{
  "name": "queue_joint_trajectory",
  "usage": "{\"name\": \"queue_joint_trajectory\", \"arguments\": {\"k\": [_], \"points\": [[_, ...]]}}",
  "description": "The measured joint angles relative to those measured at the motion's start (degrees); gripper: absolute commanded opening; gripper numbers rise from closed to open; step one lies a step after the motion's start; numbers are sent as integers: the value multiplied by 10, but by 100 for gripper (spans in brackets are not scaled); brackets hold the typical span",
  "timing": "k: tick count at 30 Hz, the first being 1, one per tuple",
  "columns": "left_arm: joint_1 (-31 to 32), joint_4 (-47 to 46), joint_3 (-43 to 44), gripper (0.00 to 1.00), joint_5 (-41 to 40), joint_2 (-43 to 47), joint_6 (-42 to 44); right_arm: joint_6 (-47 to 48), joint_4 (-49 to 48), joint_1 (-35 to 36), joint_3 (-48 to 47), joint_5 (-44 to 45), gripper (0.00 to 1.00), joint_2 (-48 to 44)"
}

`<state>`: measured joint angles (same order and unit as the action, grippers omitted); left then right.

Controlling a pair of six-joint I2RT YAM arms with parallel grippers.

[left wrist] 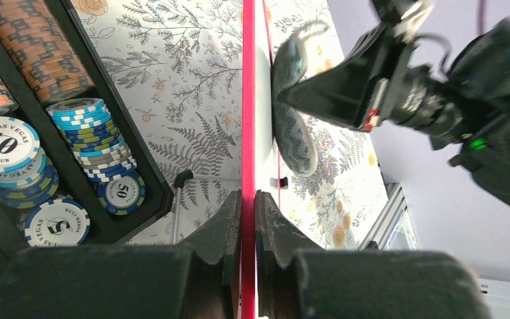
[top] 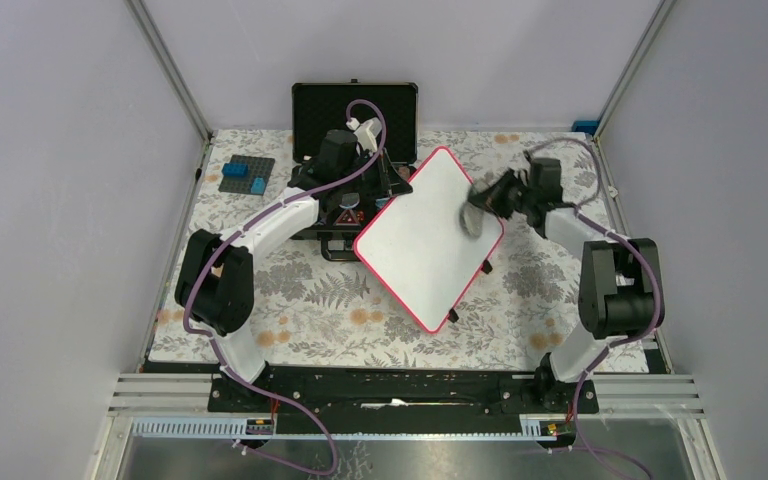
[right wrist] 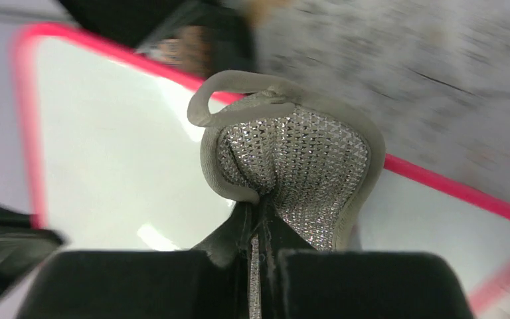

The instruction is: Erase the whiteboard

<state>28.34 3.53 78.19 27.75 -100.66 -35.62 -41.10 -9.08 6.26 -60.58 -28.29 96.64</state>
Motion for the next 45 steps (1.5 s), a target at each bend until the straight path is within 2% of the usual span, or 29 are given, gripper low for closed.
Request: {"name": "queue_joint_trajectory", "arguments": {"k": [6,12,16,19,23,27,30,39,45], "points": [[1,-2,1,0,2,0,-2,16,-25,-82,175,-3,0,-43],[1,-2,1,0,3,0,-3,22,-23,-86,190,-5,0,-52],[1,-1,1,0,2,0,-2,6,24,-46,129,5,0,-48],[1,0,1,0,1,0,-2,-10,43,15,29,7,0,-32],[1,3,1,0,0,0,0,-34,16,75,-103,-4,0,3],[1,5,2,0,0,0,3,-47,-14,79,-131,-12,0,16],[1,6,2,0,-1,0,4,-59,-43,49,-99,-17,0,28],[2,10,5,0,-6,0,1,-55,-110,-105,101,-58,0,44],[3,12,8,0,-6,0,-3,-43,-120,-116,118,-68,0,52]]}}
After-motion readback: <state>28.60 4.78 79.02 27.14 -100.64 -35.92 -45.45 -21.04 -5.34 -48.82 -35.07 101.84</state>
